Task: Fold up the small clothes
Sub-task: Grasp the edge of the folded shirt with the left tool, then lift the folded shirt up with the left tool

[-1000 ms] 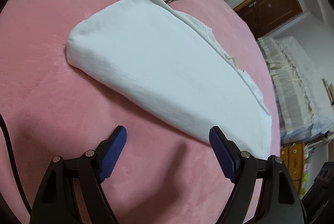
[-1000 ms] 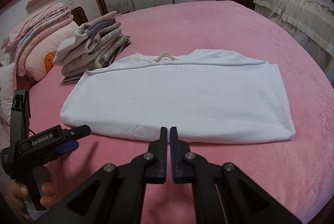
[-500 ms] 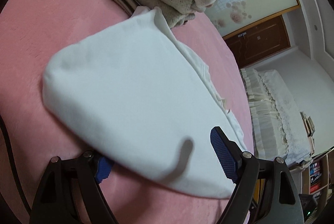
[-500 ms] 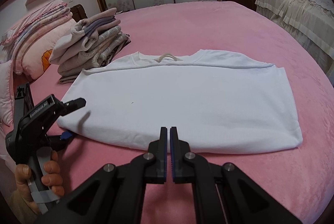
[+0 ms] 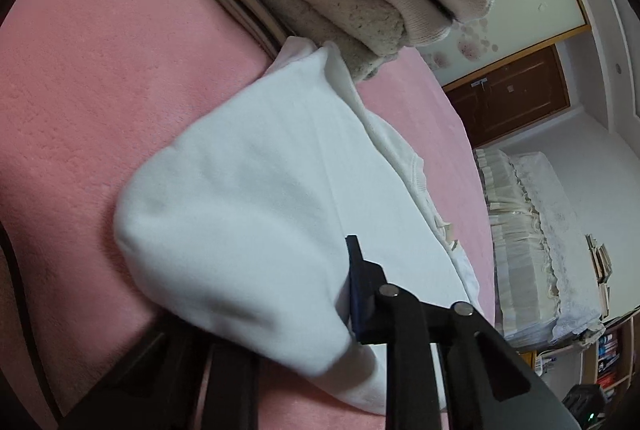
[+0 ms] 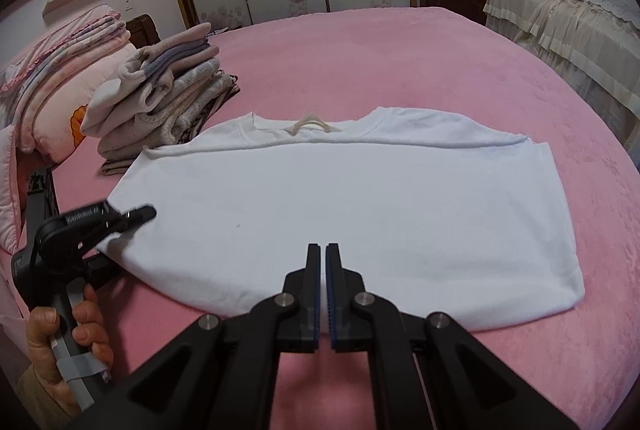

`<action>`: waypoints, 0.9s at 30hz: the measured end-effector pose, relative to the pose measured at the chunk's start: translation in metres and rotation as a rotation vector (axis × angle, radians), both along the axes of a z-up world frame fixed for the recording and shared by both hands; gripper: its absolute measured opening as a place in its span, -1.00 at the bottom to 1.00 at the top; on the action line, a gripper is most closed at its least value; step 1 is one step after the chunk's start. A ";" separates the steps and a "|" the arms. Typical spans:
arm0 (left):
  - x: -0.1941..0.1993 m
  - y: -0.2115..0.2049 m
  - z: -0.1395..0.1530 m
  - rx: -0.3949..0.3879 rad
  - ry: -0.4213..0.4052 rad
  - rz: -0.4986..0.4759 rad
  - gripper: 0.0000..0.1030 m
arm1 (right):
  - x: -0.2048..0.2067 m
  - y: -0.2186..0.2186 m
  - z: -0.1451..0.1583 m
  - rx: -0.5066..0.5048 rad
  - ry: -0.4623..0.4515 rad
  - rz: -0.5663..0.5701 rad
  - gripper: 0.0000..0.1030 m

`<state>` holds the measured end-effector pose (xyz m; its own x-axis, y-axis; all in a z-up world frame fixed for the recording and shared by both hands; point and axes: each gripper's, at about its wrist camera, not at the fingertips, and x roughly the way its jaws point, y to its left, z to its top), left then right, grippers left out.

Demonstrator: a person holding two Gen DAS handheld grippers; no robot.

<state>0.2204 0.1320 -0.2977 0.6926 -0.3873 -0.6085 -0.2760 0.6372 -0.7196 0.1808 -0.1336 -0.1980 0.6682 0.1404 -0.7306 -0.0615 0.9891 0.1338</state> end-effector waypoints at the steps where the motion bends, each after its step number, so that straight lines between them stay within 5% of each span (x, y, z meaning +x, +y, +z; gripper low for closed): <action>1: 0.000 -0.004 0.005 0.039 -0.008 -0.005 -0.73 | 0.004 0.000 0.000 0.003 -0.001 0.001 -0.95; 8: -0.004 -0.039 0.057 0.326 -0.097 -0.026 -0.76 | 0.046 0.007 -0.002 0.065 0.000 0.033 -0.95; 21: -0.021 -0.068 0.108 0.516 -0.204 -0.070 -0.76 | 0.087 0.038 -0.048 0.007 0.113 0.132 -0.95; 27: -0.026 -0.105 0.140 0.641 -0.284 -0.124 -0.76 | 0.085 0.027 -0.042 0.081 0.144 0.142 -0.95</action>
<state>0.1947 0.0269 -0.1578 0.8322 -0.1000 -0.5454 -0.0309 0.9737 -0.2256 0.2663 -0.1063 -0.2395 0.5271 0.2874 -0.7997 -0.1739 0.9576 0.2295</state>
